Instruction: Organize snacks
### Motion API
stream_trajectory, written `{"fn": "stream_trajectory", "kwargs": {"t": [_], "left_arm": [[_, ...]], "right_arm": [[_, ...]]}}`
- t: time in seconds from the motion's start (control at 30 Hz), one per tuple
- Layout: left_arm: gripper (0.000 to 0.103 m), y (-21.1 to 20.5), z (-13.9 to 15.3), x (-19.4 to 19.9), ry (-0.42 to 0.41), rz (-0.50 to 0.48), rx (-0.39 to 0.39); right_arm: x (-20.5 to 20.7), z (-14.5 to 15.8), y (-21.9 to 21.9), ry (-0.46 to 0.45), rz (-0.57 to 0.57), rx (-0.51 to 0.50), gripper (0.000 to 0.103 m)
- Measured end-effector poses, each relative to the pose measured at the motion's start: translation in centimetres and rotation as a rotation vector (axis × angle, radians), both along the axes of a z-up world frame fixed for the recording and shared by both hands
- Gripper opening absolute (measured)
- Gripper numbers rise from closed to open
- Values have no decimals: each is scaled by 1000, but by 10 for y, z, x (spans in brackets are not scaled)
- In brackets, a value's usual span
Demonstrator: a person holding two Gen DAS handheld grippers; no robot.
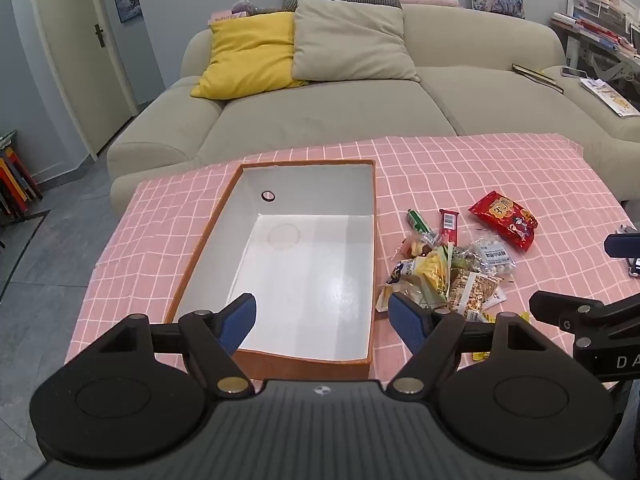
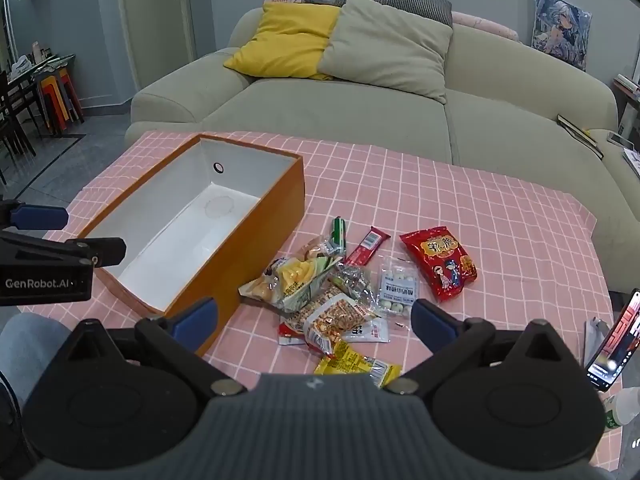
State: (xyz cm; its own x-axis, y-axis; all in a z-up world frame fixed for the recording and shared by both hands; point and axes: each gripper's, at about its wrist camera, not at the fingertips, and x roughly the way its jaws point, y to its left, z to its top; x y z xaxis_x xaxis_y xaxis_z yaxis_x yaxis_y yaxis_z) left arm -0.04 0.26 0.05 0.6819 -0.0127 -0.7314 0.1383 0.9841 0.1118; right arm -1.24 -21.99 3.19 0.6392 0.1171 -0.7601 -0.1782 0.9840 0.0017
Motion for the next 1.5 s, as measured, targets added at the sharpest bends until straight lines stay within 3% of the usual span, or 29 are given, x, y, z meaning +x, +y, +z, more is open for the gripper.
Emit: {"fn": "stream_trajectory", "kwargs": {"t": [1.5], "left_arm": [[88,4,-10,1,67,-2,12]], "right_arm": [[3,-7,3,27,-1,-8,99]]}}
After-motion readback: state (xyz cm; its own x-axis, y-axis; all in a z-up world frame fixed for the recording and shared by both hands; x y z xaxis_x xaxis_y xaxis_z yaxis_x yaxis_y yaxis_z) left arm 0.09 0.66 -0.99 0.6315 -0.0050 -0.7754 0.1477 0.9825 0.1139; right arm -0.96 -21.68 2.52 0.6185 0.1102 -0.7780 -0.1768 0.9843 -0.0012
